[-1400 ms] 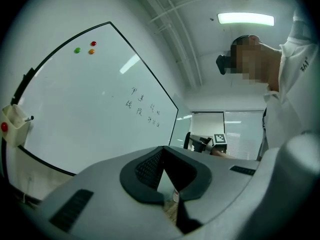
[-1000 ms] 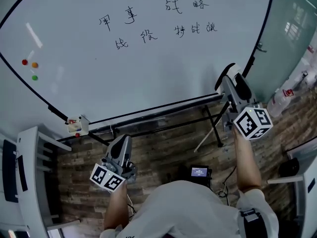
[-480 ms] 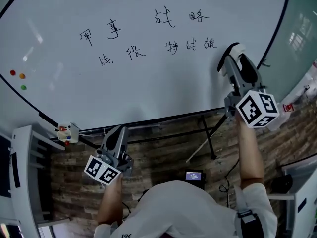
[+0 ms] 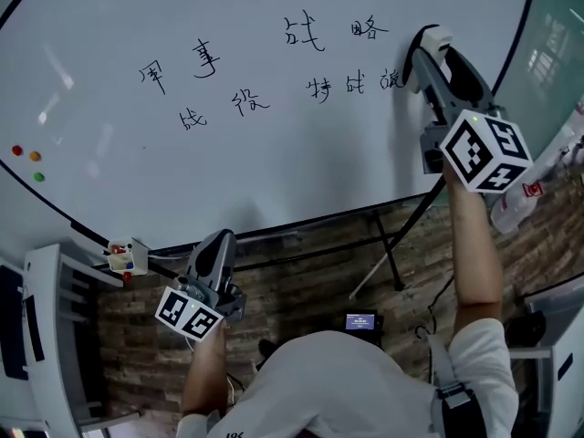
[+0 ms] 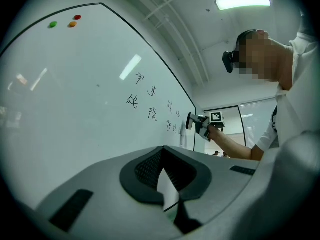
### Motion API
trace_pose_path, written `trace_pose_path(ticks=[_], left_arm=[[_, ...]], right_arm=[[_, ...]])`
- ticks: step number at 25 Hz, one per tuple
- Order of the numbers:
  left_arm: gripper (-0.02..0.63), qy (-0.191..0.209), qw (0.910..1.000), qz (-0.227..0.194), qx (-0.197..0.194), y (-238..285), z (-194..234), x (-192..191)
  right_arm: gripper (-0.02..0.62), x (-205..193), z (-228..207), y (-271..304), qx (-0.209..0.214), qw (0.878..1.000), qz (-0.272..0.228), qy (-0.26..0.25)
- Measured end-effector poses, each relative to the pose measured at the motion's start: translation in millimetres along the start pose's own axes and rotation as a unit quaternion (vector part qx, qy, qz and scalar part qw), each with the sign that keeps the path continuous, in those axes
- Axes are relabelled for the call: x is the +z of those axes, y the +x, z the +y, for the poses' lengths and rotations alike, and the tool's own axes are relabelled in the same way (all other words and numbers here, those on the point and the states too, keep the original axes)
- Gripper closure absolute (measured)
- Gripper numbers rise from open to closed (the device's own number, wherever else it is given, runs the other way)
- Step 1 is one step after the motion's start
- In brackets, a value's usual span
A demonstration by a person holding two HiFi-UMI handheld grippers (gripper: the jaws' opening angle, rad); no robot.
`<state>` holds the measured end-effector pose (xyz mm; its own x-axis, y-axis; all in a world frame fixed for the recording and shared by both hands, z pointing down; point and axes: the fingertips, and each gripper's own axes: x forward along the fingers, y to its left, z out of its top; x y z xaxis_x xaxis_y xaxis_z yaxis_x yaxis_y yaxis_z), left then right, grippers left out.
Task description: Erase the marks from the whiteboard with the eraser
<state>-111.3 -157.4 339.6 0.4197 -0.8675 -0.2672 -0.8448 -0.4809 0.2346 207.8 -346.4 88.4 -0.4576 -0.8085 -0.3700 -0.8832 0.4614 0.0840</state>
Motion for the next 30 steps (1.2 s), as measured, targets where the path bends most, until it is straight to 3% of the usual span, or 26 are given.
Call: trace_pose_path(ticks=[9, 22, 30], left_arm=[[0.600, -0.002, 0.9993, 0.016, -0.033, -14.9, 30.3, 21.5], [0.600, -0.016, 0.9988, 0.019, -0.042, -37.1, 66.7, 29.0], [0.600, -0.015, 0.9981, 0.026, -0.055, -32.5, 67.8, 27.2]], right_arm=[[0.344, 1.8, -2.6, 29.9, -0.078, 0.995, 0.041, -0.054], [0.344, -5.1, -6.8, 41.6, -0.150, 0.985, 0.069, -0.047], [0.344, -5.0, -5.3, 42.0, -0.159, 0.985, 0.067, -0.019]])
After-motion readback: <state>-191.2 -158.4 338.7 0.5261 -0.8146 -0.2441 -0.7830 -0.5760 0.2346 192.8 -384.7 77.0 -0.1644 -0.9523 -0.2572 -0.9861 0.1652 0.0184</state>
